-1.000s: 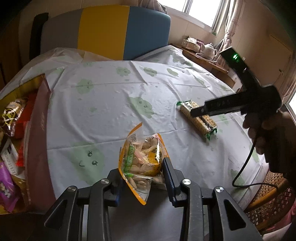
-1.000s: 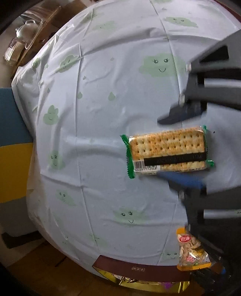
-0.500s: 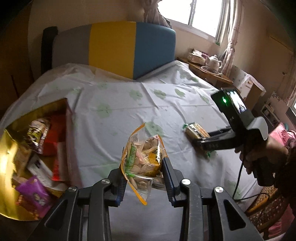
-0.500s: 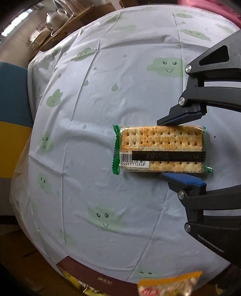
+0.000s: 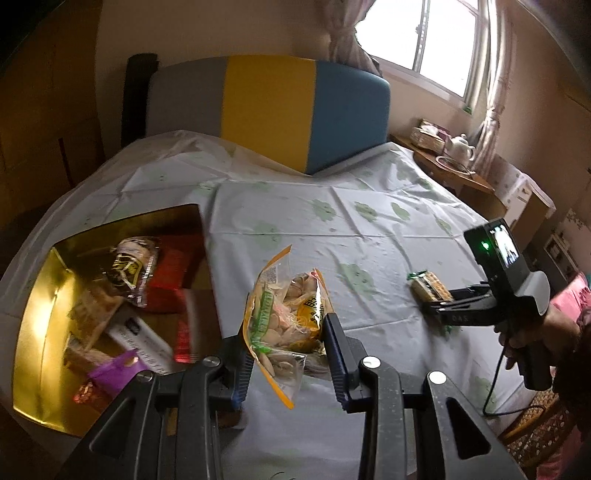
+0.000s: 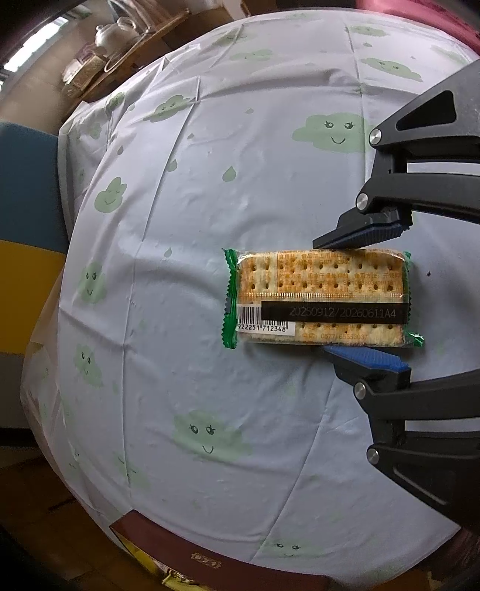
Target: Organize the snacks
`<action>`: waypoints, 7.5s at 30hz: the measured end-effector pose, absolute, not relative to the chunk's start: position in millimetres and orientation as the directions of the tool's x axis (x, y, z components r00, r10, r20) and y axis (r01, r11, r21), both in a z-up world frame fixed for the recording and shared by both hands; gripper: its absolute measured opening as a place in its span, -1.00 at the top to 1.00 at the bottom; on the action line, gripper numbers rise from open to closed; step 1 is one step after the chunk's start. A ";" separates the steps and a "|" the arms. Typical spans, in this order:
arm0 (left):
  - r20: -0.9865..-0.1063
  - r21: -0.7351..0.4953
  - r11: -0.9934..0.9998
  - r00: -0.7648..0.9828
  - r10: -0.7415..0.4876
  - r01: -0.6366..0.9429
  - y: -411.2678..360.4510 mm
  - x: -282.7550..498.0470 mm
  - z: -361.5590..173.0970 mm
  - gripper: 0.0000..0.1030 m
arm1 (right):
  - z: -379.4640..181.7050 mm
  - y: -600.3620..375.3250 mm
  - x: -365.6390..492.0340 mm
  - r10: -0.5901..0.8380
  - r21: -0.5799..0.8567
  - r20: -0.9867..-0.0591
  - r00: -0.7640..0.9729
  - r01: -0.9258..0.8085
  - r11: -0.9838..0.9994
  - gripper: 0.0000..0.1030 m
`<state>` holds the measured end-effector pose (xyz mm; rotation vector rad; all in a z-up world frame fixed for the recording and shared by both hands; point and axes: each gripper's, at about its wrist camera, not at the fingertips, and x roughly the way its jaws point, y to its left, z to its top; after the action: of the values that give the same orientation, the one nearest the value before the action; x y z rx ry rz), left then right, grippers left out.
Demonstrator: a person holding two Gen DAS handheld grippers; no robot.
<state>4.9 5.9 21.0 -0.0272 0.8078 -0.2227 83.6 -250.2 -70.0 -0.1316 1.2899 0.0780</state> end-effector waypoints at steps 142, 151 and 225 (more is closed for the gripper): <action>-0.753 -0.122 0.931 0.643 0.139 -0.344 202.4 -43.7 -6.8 0.20 | -38.7 81.1 93.9 0.365 0.171 -0.909 0.199 -0.620 0.766 -0.05; -0.756 -0.121 0.936 0.642 0.128 -0.329 195.7 -39.0 -7.8 0.20 | -30.0 70.9 74.5 0.382 0.164 -0.898 0.217 -0.641 0.750 0.06; -0.633 0.015 0.956 0.737 0.236 -0.293 125.5 -73.1 36.0 -0.22 | 23.4 -18.6 -31.8 0.193 0.053 -0.717 0.670 -0.224 0.973 -0.65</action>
<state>-73.1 125.5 36.0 -0.0879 0.6830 0.2908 -31.8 -18.6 23.4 -0.0407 0.8032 0.2353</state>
